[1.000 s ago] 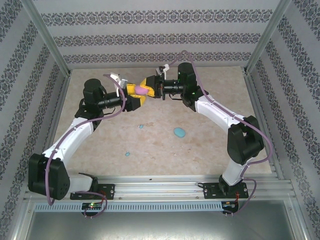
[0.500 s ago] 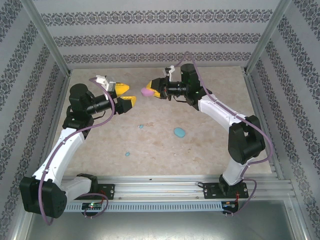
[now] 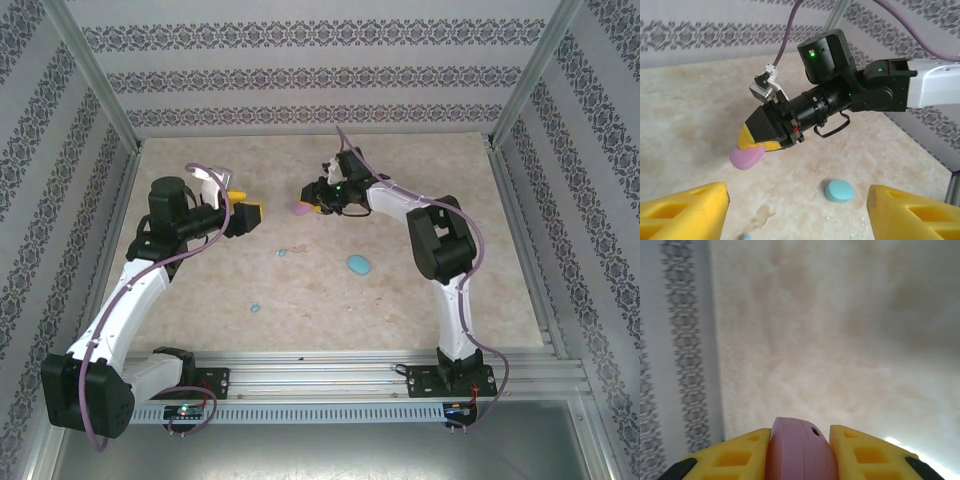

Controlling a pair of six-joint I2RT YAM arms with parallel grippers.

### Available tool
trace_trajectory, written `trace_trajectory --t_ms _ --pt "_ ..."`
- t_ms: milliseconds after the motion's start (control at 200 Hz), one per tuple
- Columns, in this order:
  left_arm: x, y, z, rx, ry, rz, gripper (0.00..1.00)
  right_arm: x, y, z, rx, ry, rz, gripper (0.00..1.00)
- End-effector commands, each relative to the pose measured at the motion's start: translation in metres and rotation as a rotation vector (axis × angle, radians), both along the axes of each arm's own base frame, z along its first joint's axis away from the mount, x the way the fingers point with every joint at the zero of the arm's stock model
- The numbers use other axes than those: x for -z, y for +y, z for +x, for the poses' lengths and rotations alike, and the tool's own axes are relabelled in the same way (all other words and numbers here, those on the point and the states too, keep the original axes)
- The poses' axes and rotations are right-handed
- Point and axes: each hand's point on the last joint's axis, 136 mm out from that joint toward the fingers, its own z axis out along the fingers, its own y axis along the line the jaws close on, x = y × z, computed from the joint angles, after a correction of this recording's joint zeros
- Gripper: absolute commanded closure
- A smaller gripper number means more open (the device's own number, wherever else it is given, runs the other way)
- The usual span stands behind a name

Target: Insert wireless bluetooth earbuds into charging case

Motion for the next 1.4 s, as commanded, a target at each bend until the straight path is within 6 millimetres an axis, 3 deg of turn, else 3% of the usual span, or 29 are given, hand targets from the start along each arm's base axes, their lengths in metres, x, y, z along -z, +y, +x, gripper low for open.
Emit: trace_trajectory --t_ms 0,305,425,575,754,879,1004,1239,1394 --pt "0.018 0.013 -0.004 -0.057 0.032 0.047 0.27 0.010 0.000 0.012 -0.027 -0.048 -0.048 0.85" --pt "0.029 0.013 -0.008 -0.048 0.021 0.065 0.28 0.046 -0.013 0.008 -0.048 -0.008 -0.161 0.78" --pt "0.029 0.013 -0.010 -0.035 0.013 0.085 0.28 0.053 -0.021 0.002 -0.047 0.014 -0.193 0.67" --pt "0.025 0.013 -0.011 -0.023 0.004 0.112 0.29 0.047 -0.035 -0.004 -0.042 0.011 -0.260 0.56" --pt "0.014 0.002 -0.017 0.064 -0.046 0.139 0.35 0.016 -0.054 -0.008 -0.024 -0.025 -0.298 0.50" --pt "0.020 -0.017 -0.024 0.163 -0.093 0.250 0.34 -0.010 -0.076 -0.016 0.003 -0.057 -0.324 0.48" --pt "0.026 -0.042 -0.025 0.255 -0.145 0.297 0.34 -0.022 -0.099 -0.040 0.007 -0.065 -0.368 0.47" --pt "0.057 -0.121 -0.047 0.614 -0.308 0.429 0.28 0.008 -0.155 -0.110 0.036 0.072 -0.455 0.44" --pt "0.083 -0.160 -0.053 0.821 -0.339 0.481 0.27 0.017 -0.190 -0.136 0.201 0.137 -0.383 0.43"
